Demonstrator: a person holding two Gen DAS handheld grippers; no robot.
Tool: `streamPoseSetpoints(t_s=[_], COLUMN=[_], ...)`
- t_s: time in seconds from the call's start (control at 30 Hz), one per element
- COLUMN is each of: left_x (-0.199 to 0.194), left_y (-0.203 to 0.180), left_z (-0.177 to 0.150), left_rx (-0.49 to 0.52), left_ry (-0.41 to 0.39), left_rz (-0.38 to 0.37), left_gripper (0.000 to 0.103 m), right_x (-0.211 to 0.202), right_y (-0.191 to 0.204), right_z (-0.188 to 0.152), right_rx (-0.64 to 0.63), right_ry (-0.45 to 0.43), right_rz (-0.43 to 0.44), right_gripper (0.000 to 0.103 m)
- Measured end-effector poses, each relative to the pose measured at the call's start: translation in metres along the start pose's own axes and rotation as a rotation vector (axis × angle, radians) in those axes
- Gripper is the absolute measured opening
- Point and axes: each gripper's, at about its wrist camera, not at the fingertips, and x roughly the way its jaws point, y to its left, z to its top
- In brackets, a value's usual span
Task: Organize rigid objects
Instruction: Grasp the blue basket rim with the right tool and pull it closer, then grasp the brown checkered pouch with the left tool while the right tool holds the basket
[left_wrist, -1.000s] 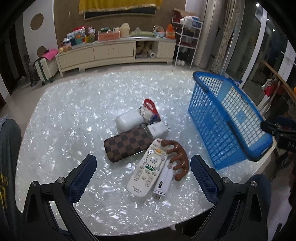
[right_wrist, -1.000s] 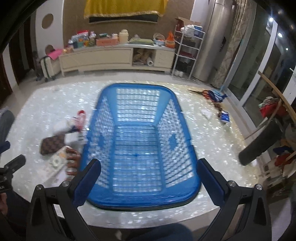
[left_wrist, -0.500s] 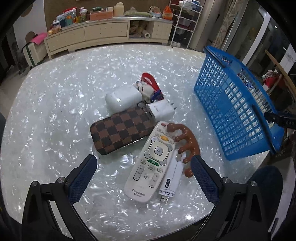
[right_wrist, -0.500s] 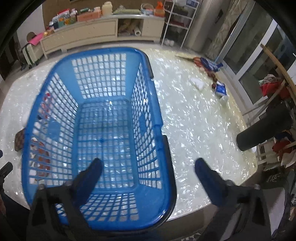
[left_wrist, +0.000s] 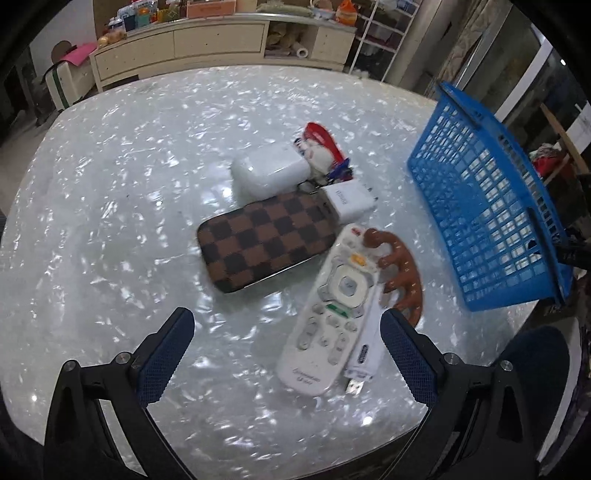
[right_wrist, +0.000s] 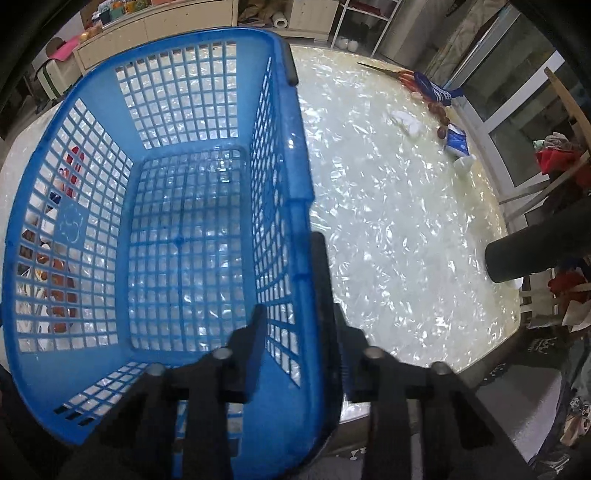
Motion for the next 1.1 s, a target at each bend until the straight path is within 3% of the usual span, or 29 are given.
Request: streamPoseSetpoints(t_s=[0.2,0.27,0.37,0.57,0.73,0.87,1.1], left_x=[-0.008,-0.011,-0.015,-0.009,0.01,0.035,0.066], left_y=[0.015,0.018,0.022,0.023,0.019,0.023,0.024], left_z=[0.009,0.012,0.019,0.031,0.039,0.049,0.06], left_rx=[0.078,0.167,0.313,0.517,0.627,0.66,0.711], left_ry=[0.046,0.061,0.06,0.046,0.039,0.091,0.109], left_rz=[0.027,0.028,0.105,0.113,0.06,0.017,-0.044], left_gripper=[0.102,0.102,0.102,0.102,0.102,0.102,0.102], right_x=[0.005,0.005,0.003,0.004,0.007,0.006,0.005], right_y=[-0.008,-0.007,-0.005,-0.004,-0.006,-0.003,-0.003], right_z=[0.0,0.0,-0.002,-0.001,0.0,0.0,0.001], right_rx=[-0.003,-0.021,-0.025,-0.036,-0.032,-0.055,-0.047], right_ry=[-0.002,-0.007,-0.013,-0.021,-0.02,-0.018,-0.013], right_rz=[0.071,0.071,0.092,0.108,0.122,0.1,0.115], right_gripper=[0.011,0.011,0.009,0.008,0.008,0.009,0.009])
